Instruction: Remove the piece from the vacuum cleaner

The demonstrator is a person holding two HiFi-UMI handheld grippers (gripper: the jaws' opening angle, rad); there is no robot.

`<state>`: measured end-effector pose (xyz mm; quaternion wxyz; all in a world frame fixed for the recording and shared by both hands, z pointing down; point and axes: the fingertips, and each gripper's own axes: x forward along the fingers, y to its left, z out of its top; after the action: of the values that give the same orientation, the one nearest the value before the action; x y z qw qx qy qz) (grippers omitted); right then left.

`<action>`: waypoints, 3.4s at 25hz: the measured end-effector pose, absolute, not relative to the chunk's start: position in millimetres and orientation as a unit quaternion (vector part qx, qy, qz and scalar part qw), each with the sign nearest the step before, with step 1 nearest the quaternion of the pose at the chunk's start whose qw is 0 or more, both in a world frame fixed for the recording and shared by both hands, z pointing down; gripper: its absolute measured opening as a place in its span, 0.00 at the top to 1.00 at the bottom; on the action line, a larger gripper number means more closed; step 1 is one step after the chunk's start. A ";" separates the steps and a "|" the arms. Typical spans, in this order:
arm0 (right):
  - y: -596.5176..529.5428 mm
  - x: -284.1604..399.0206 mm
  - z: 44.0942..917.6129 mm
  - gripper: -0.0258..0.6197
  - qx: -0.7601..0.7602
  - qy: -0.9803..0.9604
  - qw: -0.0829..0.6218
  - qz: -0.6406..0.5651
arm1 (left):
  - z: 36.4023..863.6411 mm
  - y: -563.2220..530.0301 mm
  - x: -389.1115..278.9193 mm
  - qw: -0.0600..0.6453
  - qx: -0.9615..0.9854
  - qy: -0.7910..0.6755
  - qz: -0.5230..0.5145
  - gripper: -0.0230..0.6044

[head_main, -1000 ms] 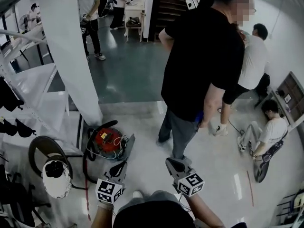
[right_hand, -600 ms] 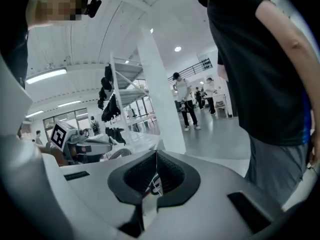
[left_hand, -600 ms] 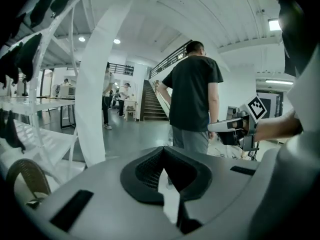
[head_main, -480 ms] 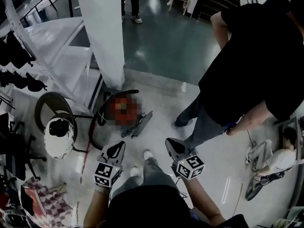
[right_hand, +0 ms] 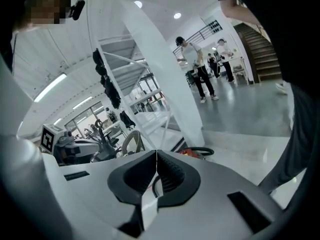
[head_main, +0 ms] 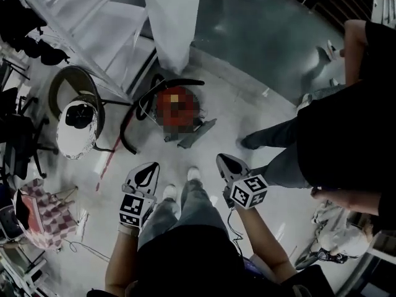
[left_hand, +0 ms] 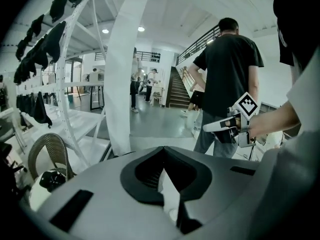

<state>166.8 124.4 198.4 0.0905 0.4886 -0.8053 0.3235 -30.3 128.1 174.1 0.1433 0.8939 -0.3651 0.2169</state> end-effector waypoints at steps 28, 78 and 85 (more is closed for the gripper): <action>8.8 175.6 535.5 0.91 0.453 -0.681 0.132 0.561 | 408.2 124.6 -50.0 0.304 0.794 -0.462 0.254 0.93; -25.7 193.4 720.4 0.89 0.605 -0.410 0.008 0.682 | 544.6 139.0 -59.9 0.381 0.787 -0.410 0.259 0.93; -17.4 195.8 721.1 0.89 0.628 -0.336 -0.074 0.698 | 546.1 129.3 -67.7 0.374 0.801 -0.378 0.273 0.93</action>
<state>195.8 -17.4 721.1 -0.0743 0.6282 -0.3356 0.6980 -67.7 129.3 546.1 0.3739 0.8013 -0.3785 0.2735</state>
